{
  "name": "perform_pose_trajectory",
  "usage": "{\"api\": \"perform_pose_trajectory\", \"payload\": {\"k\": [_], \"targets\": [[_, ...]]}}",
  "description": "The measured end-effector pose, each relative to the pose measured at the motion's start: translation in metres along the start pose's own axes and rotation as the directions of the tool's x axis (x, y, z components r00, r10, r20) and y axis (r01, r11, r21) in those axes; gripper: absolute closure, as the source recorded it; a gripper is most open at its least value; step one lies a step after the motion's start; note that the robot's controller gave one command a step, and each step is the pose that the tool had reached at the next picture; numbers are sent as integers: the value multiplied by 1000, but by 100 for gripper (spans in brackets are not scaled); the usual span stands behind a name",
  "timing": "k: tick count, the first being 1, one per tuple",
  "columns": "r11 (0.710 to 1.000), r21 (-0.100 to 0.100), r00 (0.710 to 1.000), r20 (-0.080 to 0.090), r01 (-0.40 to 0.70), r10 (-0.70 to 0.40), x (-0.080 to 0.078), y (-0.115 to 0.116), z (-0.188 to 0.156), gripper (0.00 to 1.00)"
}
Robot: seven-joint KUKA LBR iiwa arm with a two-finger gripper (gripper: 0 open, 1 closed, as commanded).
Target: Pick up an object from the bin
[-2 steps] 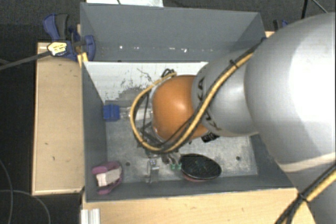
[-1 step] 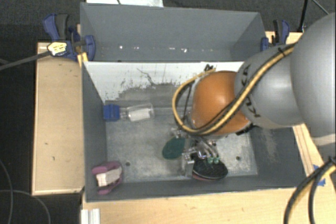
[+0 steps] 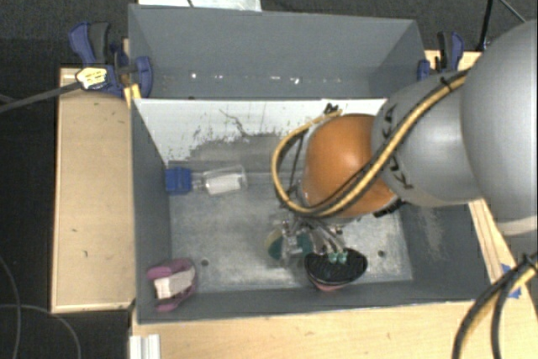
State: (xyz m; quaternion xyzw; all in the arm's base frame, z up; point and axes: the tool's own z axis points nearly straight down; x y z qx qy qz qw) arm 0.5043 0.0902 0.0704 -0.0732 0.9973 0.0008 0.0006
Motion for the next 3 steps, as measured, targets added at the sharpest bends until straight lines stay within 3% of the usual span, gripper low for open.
{"api": "perform_pose_trajectory", "payload": {"k": [1, 2, 3], "targets": [[1000, 1, 1000, 8, 19, -19, 5, -1, -110, 100], [981, 3, 981, 3, 193, -193, -10, -39, -94, 100], [977, 3, 977, 8, 215, -215, -2, -29, -171, 100]]}}
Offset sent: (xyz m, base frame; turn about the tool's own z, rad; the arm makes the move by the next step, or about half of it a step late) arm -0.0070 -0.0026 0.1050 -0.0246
